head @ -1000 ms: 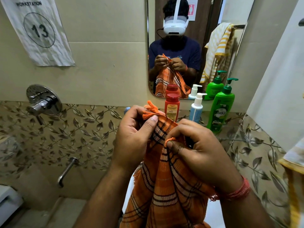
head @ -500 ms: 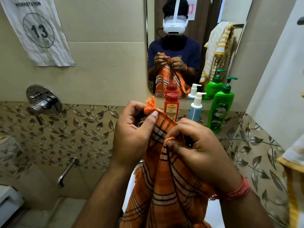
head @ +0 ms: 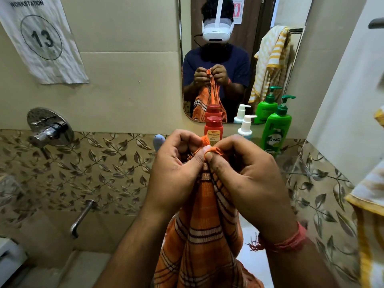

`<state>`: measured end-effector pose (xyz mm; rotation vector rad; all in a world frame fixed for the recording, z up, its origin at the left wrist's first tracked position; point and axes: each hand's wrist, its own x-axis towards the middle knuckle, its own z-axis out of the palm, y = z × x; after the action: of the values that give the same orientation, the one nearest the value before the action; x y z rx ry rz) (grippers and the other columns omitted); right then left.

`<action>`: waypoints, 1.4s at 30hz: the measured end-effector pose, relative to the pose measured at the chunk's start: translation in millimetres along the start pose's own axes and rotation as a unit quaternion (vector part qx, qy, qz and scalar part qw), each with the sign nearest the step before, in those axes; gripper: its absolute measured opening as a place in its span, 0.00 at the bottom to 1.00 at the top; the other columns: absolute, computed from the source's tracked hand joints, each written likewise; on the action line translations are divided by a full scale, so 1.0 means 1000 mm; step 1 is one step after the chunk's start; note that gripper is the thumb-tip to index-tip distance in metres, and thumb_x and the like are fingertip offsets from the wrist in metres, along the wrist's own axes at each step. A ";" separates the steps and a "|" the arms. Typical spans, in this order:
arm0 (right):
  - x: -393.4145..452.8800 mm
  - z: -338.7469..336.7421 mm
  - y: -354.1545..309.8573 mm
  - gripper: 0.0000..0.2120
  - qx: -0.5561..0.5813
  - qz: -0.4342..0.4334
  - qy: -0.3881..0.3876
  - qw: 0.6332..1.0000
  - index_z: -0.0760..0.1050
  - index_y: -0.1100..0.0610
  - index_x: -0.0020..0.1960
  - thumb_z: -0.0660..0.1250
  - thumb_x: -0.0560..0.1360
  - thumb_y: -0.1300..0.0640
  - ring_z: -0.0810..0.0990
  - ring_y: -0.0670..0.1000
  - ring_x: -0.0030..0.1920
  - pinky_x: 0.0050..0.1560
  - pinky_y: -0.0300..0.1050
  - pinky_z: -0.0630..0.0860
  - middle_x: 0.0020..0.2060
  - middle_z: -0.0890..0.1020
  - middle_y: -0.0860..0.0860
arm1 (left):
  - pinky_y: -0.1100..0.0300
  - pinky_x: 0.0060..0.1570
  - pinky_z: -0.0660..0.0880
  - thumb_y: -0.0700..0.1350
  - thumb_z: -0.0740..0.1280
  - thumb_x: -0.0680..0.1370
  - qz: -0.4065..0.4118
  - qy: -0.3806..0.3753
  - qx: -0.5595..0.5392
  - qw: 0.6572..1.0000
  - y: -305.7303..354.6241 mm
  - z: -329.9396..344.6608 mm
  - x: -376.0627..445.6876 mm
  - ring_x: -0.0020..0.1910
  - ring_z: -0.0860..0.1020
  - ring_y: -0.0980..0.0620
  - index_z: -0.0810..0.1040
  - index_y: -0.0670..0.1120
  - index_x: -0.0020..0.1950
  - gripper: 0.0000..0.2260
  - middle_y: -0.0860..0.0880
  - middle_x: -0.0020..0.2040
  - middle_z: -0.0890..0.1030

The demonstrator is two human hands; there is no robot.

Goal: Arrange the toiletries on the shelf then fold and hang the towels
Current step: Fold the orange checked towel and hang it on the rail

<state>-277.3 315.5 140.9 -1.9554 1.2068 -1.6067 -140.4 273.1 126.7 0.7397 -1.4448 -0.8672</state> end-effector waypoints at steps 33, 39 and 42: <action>0.003 0.018 0.036 0.10 -0.037 0.045 -0.064 0.996 0.75 0.54 0.45 0.72 0.75 0.49 0.77 0.47 0.32 0.30 0.43 0.74 0.33 0.79 0.50 | 0.53 0.40 0.77 0.36 0.64 0.80 -0.128 0.172 -0.170 0.962 -0.017 -0.004 0.019 0.39 0.77 0.47 0.78 0.51 0.37 0.15 0.44 0.40 0.79; -0.007 -0.002 0.059 0.11 -0.065 0.007 -0.316 0.947 0.79 0.55 0.49 0.70 0.77 0.47 0.80 0.41 0.41 0.40 0.37 0.75 0.41 0.81 0.44 | 0.56 0.36 0.82 0.33 0.62 0.81 -0.078 0.244 -0.181 0.950 -0.018 -0.036 0.046 0.36 0.83 0.49 0.73 0.47 0.46 0.10 0.45 0.37 0.84; -0.010 -0.007 0.066 0.12 -0.096 0.027 -0.380 0.920 0.80 0.54 0.50 0.68 0.78 0.45 0.82 0.44 0.45 0.44 0.44 0.78 0.45 0.84 0.47 | 0.64 0.31 0.78 0.31 0.61 0.81 -0.056 0.282 -0.187 0.939 -0.017 -0.047 0.054 0.33 0.82 0.55 0.72 0.47 0.46 0.11 0.49 0.34 0.84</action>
<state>-309.5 286.9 89.8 -2.2996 1.0793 -0.5758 -97.5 214.7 138.9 0.7078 -0.7074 -0.8897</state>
